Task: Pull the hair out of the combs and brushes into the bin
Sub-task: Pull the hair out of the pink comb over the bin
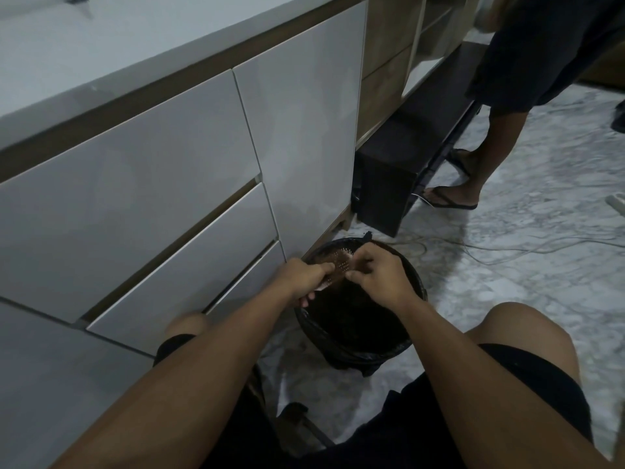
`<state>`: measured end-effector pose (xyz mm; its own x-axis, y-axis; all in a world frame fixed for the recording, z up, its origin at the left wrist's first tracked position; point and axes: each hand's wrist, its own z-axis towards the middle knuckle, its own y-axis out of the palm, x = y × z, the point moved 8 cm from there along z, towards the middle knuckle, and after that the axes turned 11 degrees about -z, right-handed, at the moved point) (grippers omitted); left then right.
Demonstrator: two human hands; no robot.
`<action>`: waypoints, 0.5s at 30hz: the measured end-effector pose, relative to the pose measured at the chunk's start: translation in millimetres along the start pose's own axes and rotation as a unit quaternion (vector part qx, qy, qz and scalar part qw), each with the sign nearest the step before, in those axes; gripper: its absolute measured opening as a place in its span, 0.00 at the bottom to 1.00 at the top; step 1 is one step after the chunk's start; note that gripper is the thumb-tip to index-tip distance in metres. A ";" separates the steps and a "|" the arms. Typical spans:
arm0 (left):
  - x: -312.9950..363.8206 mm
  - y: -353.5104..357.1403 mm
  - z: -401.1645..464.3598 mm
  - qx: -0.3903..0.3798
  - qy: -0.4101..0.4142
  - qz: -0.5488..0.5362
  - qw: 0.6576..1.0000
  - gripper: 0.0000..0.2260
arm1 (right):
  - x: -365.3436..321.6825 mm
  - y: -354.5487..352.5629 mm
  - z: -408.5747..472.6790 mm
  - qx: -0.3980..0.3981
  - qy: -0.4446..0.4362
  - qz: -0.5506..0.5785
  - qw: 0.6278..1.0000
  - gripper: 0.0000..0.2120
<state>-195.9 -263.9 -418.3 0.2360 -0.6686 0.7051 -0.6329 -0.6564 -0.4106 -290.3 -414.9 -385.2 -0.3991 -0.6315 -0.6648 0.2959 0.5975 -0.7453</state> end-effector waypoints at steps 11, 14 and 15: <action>-4.5 -5.3 0.7 -0.017 0.008 -0.026 0.999 0.21 | 12.9 -30.8 5.4 0.094 0.076 -0.074 0.990 0.07; -4.6 -4.7 0.3 -0.020 0.007 -0.031 0.999 0.21 | 16.3 -33.6 4.7 0.126 0.081 -0.074 0.986 0.09; -4.0 -4.5 0.2 -0.019 0.008 -0.029 0.999 0.21 | 16.8 -33.3 3.6 0.132 0.084 -0.073 0.985 0.09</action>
<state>-193.9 -258.4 -419.4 0.2610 -0.6238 0.7368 -0.6455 -0.6802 -0.3473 -303.8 -447.2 -371.7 -0.5855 -0.5978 -0.5475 0.4306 0.3430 -0.8349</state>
